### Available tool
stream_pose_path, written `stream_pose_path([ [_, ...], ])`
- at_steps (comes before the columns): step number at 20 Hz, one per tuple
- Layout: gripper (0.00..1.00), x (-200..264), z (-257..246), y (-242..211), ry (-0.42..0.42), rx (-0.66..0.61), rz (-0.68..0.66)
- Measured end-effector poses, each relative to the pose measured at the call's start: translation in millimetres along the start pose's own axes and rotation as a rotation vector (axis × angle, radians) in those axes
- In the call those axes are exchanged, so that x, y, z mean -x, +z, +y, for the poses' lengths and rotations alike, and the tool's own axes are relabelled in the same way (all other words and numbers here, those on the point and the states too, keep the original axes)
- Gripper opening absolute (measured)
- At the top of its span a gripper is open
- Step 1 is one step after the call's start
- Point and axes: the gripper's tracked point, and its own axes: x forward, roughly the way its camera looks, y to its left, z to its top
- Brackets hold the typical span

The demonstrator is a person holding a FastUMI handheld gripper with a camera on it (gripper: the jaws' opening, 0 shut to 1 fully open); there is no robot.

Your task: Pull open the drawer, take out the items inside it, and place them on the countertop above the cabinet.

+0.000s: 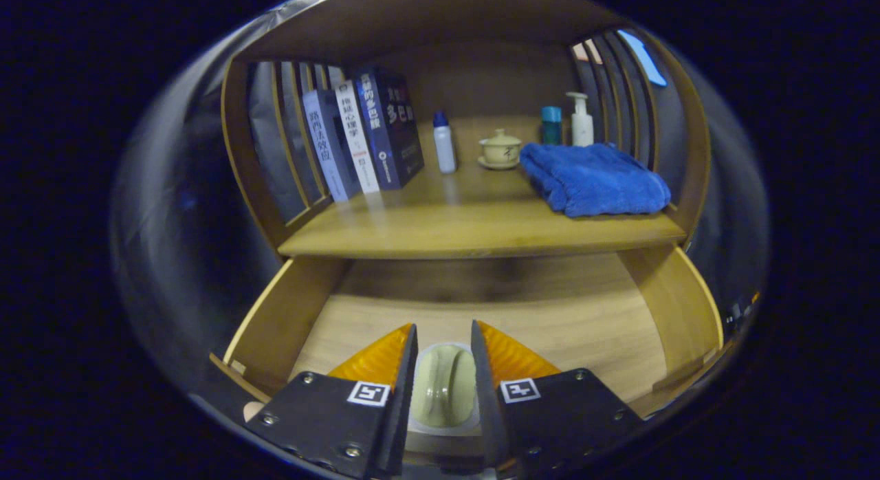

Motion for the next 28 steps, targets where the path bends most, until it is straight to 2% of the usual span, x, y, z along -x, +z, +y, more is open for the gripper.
stream_pose_path([
  [5,0.44,-20,0,-27,-0.055,0.08,0.117],
  [7,0.15,-25,1,-31,-0.057,0.066,0.132],
  [12,0.16,-29,3,-30,-0.051,0.033,0.152],
  [14,0.16,-26,8,-33,-0.012,-0.007,0.174],
  [16,0.35,-32,10,-39,-0.009,-0.029,0.191],
  [17,0.35,-32,9,-42,-0.016,-0.016,0.195],
  [21,0.35,-35,12,-59,-0.022,0.051,0.24],
  [24,0.36,-33,9,-53,-0.048,0.124,0.227],
  [25,0.36,-49,8,-62,-0.052,0.107,0.223],
  [26,0.17,-44,11,-58,-0.05,0.105,0.227],
  [28,0.17,-37,12,-55,-0.038,0.097,0.215],
])
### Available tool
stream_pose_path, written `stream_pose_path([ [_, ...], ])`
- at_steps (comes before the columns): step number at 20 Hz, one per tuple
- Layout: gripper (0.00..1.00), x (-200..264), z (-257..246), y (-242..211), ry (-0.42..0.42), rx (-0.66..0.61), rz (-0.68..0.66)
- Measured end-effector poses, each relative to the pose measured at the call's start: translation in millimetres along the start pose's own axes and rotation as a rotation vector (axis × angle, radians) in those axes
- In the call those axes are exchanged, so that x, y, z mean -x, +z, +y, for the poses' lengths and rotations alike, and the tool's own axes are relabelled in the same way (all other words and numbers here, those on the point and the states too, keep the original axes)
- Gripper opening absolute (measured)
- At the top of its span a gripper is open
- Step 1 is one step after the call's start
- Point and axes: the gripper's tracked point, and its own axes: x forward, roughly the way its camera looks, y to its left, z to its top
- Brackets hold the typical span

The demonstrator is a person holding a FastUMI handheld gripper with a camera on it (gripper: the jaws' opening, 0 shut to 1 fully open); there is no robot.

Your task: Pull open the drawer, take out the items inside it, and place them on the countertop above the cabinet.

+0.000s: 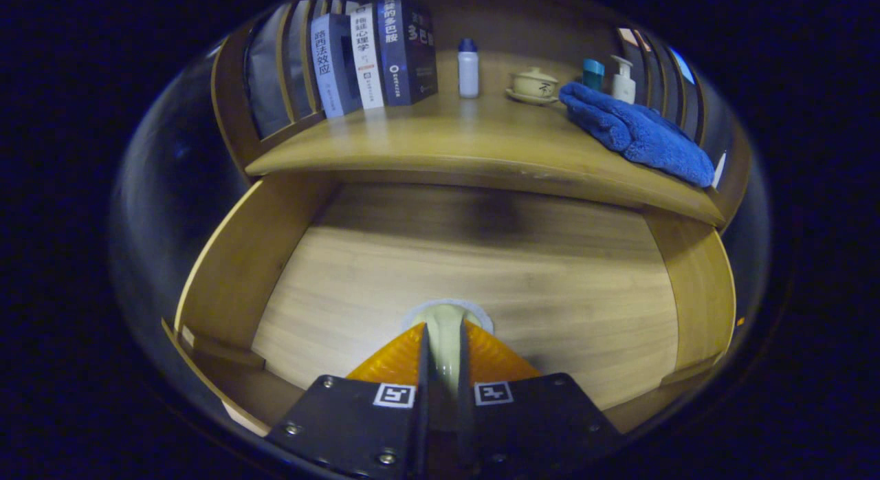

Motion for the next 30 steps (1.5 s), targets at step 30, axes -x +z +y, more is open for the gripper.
stream_pose_path([
  [30,0.17,29,-35,190,-0.114,-0.019,-0.416],
])
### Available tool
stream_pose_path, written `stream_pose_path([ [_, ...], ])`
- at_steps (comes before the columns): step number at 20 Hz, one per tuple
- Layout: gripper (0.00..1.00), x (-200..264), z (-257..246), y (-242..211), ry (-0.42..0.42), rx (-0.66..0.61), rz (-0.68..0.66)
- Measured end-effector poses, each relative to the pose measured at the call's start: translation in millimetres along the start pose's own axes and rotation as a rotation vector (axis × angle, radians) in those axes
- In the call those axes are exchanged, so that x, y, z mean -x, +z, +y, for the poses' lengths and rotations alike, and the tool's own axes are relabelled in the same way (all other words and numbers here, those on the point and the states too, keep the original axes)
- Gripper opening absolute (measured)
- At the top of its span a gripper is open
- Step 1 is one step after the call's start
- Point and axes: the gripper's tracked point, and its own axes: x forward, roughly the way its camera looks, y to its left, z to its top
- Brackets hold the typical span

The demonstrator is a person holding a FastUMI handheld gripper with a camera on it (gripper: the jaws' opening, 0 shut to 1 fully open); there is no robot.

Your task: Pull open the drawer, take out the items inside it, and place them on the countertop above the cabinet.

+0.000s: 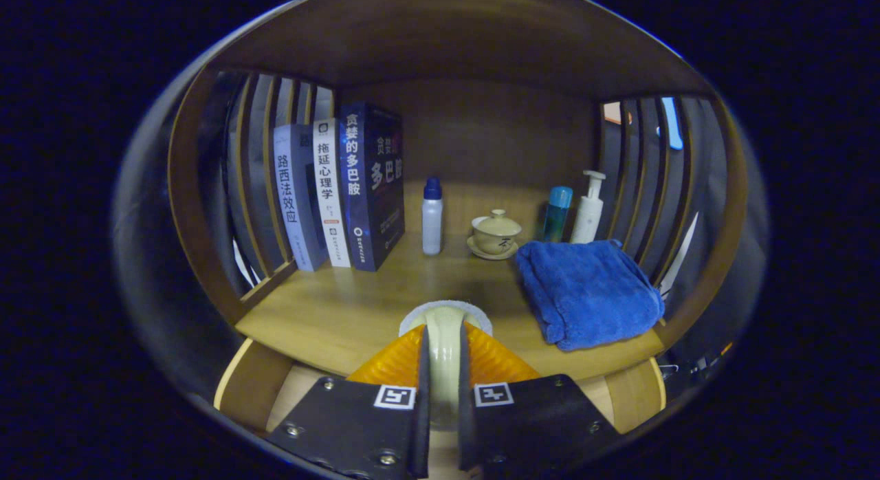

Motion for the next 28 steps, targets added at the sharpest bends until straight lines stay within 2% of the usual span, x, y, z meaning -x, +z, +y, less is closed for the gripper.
stream_pose_path([
  [14,0.17,-60,-3,16,-0.05,-0.015,-0.04],
  [23,0.18,-72,-2,23,-0.041,0.01,-0.075],
  [25,0.24,-69,-2,21,-0.031,0.038,-0.08],
  [28,0.62,-47,3,33,-0.009,0.058,-0.149],
])
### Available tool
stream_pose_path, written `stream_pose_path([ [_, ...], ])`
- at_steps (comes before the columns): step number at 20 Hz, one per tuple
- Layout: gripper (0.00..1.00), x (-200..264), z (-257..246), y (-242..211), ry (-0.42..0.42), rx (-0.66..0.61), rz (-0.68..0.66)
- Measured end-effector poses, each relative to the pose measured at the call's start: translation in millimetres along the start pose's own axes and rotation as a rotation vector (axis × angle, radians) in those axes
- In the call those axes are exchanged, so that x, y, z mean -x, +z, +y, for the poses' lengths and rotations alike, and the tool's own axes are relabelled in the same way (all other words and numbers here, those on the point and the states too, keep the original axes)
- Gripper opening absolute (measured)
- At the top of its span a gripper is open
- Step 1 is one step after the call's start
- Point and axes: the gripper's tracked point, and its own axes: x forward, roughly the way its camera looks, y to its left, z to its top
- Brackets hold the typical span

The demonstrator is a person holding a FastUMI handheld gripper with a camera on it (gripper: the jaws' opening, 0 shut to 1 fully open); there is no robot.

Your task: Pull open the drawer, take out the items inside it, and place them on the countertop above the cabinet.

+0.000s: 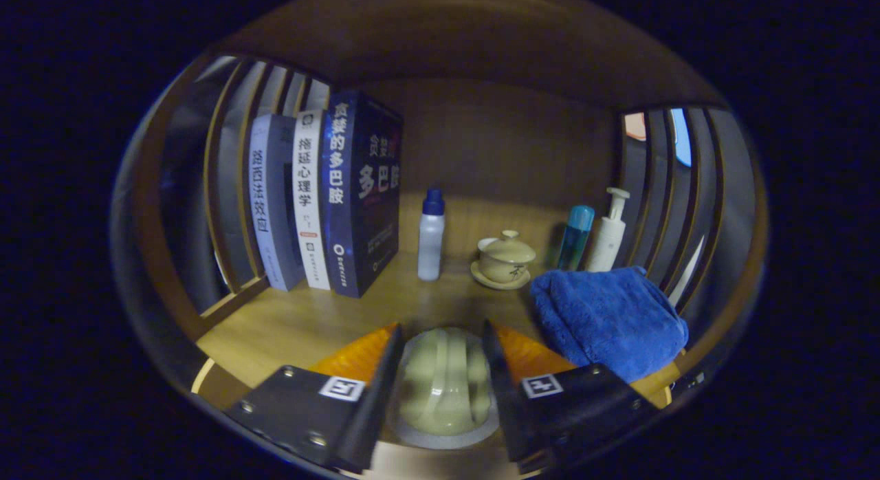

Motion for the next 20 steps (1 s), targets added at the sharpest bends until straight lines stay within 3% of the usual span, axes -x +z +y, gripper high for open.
stream_pose_path([
  [2,0.87,18,2,11,0.01,0.012,-0.054],
  [4,0.92,42,2,20,0.013,0.032,-0.103],
  [9,0.92,114,5,16,0.044,0.04,-0.186],
  [20,0.94,220,-17,-51,0.039,-0.088,-0.161],
])
